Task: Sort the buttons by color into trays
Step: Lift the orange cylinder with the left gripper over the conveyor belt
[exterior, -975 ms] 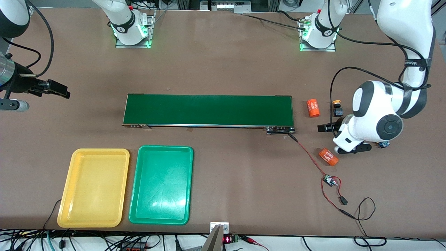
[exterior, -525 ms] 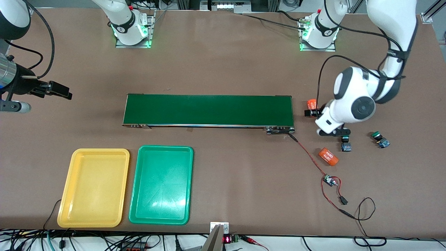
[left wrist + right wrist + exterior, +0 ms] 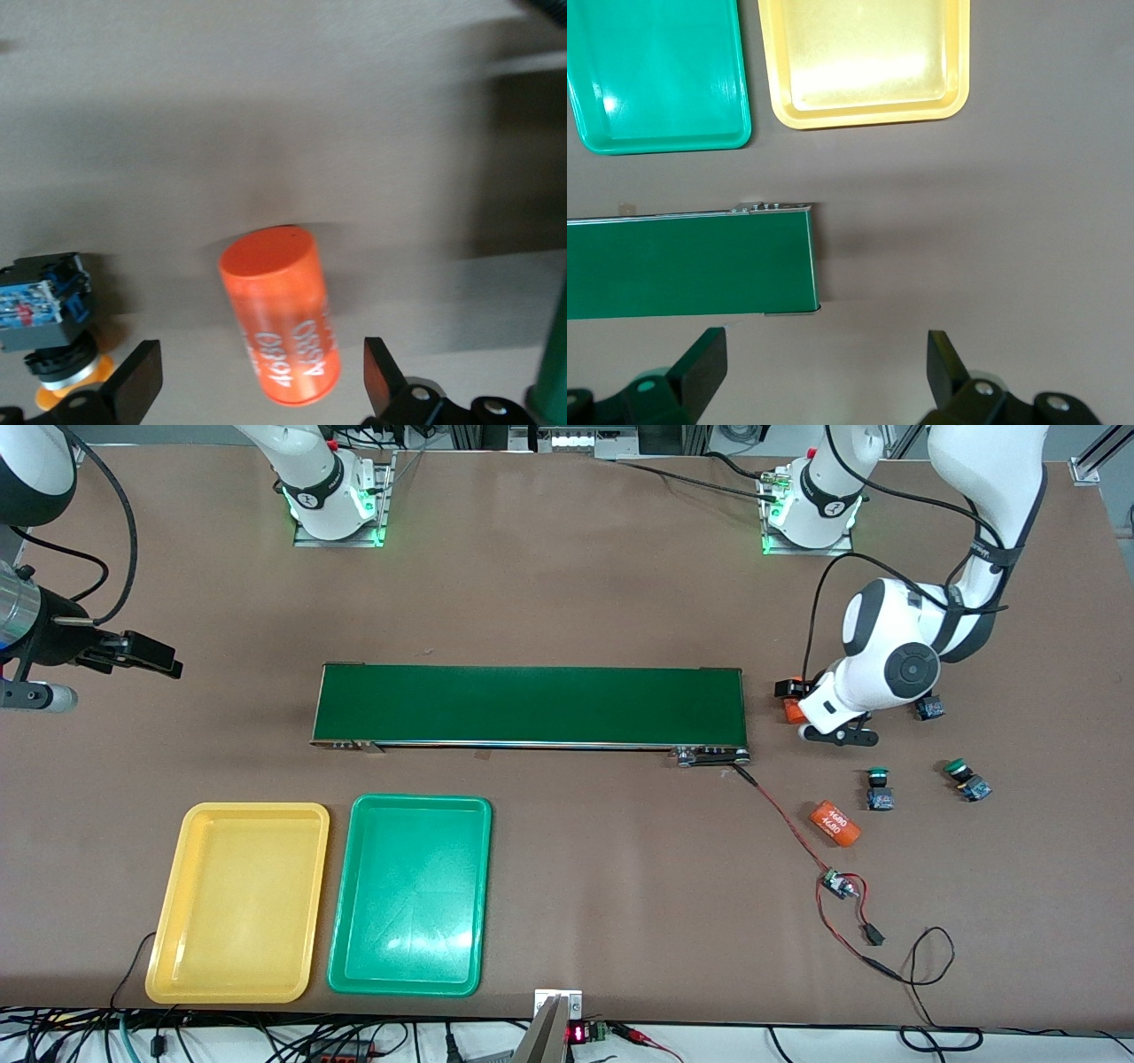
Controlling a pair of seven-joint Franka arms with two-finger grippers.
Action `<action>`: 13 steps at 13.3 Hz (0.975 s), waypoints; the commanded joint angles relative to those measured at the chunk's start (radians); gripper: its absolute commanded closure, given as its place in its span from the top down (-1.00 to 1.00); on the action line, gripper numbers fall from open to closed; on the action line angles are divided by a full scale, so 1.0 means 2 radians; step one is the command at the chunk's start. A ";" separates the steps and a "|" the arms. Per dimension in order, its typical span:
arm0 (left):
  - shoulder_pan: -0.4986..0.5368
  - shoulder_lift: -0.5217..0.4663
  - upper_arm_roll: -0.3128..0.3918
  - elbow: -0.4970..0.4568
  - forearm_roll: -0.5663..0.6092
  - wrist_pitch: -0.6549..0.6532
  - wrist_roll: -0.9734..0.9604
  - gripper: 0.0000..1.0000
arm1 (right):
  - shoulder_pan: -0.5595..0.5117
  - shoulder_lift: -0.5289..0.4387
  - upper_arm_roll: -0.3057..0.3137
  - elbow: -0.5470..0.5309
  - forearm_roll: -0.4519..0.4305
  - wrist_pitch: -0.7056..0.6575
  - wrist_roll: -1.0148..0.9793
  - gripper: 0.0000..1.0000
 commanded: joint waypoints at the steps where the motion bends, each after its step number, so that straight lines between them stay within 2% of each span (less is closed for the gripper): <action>1: 0.004 0.007 -0.004 -0.003 -0.008 0.007 0.008 1.00 | -0.002 0.004 0.000 0.010 0.008 -0.003 0.001 1.00; 8: 0.004 0.025 -0.008 -0.004 -0.011 0.034 -0.015 1.00 | -0.001 0.004 0.000 0.010 0.008 -0.005 0.001 1.00; 9: 0.004 0.025 -0.008 -0.004 -0.011 0.034 -0.015 0.91 | -0.002 0.004 0.000 0.010 0.008 -0.005 0.001 1.00; 11: 0.004 0.024 -0.009 -0.003 -0.011 0.033 -0.014 0.48 | -0.002 0.004 0.000 0.010 0.008 -0.003 0.000 1.00; 12: 0.004 0.023 -0.009 -0.003 -0.011 0.031 -0.013 -0.16 | -0.002 0.004 0.000 0.010 0.009 -0.004 0.001 1.00; 13: 0.003 0.020 -0.011 -0.003 -0.011 0.028 -0.013 -0.40 | -0.002 0.004 0.000 0.010 0.008 -0.004 0.001 1.00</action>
